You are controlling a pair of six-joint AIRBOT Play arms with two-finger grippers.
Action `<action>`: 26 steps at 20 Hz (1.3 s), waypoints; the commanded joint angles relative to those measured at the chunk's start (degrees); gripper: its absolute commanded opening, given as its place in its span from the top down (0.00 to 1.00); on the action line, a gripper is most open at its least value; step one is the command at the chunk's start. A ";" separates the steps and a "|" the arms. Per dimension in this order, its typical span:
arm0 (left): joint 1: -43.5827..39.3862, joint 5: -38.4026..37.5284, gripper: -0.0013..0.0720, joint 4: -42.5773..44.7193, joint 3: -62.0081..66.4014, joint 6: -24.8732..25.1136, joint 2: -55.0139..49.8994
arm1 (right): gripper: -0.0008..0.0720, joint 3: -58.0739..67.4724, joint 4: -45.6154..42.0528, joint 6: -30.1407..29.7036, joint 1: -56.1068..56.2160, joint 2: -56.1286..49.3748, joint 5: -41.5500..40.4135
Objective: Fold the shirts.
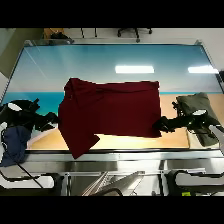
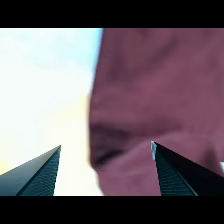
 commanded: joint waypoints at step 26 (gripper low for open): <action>0.35 -6.49 0.96 -16.04 4.59 13.07 -9.22 | 0.57 -0.02 -0.70 -0.44 0.24 -0.04 4.70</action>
